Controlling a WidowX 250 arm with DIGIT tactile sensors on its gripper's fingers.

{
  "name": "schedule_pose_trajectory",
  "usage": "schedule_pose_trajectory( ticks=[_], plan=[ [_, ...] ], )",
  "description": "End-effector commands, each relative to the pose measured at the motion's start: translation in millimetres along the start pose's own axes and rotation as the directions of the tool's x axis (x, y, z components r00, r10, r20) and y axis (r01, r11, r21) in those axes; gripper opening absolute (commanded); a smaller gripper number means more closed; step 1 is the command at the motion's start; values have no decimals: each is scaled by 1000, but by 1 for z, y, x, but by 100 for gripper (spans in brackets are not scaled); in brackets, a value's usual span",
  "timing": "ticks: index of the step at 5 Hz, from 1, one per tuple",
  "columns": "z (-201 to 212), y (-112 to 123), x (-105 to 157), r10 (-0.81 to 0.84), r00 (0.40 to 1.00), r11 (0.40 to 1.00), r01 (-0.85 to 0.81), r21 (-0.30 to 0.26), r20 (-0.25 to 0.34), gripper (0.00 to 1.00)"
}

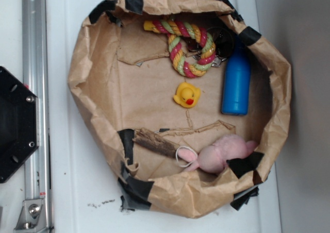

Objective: Grab the wood chip.

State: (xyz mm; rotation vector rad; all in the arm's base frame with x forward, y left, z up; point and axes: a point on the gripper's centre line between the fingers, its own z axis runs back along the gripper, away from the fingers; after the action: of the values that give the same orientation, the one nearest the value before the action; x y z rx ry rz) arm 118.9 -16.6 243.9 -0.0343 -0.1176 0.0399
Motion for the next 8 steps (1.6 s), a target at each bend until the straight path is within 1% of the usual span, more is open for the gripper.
schedule_pose_trajectory(
  ticks=[1, 2, 3, 4, 5, 6, 7, 8],
  plan=[
    [0, 0, 0, 0, 1000, 1000, 0, 0, 0, 100],
    [-19, 17, 49, -15, 999, 995, 11, 95, 33, 100],
    [-50, 43, 97, -38, 999, 993, 36, 108, 14, 100],
    [-94, 42, 129, -108, 994, 994, 108, -17, -17, 100],
    [-137, 28, 126, -191, 981, 975, 186, -123, -34, 100],
    [-161, 4, 106, -294, 953, 945, 280, -167, -69, 100],
    [-185, -13, 90, -317, 940, 948, 309, -75, -124, 100],
    [-204, -17, 94, -306, 942, 952, 301, -54, -139, 100]
  ],
)
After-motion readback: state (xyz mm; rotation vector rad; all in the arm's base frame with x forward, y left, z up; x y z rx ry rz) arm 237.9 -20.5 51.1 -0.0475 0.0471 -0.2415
